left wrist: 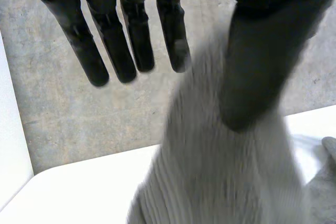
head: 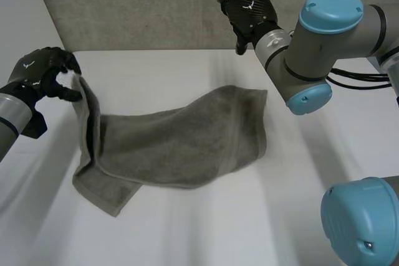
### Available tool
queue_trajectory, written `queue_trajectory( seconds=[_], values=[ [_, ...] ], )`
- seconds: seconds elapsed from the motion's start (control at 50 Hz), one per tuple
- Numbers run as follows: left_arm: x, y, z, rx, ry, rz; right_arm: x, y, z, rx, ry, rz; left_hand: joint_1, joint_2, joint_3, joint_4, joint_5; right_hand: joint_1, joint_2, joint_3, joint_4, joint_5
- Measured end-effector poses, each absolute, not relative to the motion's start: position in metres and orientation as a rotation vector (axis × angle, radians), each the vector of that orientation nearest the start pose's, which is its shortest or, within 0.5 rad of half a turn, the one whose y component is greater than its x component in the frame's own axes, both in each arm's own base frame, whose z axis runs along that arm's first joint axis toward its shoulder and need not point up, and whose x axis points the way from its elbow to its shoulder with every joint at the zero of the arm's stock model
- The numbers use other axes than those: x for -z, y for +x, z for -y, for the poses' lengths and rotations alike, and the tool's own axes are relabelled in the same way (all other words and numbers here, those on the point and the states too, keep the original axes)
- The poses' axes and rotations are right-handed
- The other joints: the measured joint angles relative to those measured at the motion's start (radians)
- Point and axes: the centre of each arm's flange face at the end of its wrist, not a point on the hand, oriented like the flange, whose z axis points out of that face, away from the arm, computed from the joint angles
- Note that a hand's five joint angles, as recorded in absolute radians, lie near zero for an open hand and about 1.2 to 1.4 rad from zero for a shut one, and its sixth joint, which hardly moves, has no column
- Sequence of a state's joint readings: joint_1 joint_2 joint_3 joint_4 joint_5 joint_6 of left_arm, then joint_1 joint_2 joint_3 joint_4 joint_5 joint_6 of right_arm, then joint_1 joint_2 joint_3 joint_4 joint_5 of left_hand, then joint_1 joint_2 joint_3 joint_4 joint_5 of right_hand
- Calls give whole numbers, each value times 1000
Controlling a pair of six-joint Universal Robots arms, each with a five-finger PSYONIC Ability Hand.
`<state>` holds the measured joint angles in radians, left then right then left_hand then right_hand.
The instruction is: Fold the towel.
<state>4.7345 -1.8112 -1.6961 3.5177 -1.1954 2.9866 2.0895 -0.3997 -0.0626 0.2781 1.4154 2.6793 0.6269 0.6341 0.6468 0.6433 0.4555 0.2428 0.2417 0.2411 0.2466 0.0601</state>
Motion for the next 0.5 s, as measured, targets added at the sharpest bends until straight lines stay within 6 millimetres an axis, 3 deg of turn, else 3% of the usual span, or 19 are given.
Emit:
queue_trajectory(
  seconds=[0.18,0.36,0.5],
  values=[
    [-227,-159,339,2438,279,-2493,-273,368,358,2055,-1160,-1821,-132,-125,-139,-137,-157,0,0,0,0,0],
    [-231,-150,333,2389,395,-2379,-242,356,310,1480,-1323,-2020,-140,-136,-145,-150,-171,0,0,0,0,0],
    [-231,-150,325,2348,566,-2288,-234,345,277,1302,-1341,-2042,-144,-140,-156,-154,-178,0,0,0,0,0]
  ],
)
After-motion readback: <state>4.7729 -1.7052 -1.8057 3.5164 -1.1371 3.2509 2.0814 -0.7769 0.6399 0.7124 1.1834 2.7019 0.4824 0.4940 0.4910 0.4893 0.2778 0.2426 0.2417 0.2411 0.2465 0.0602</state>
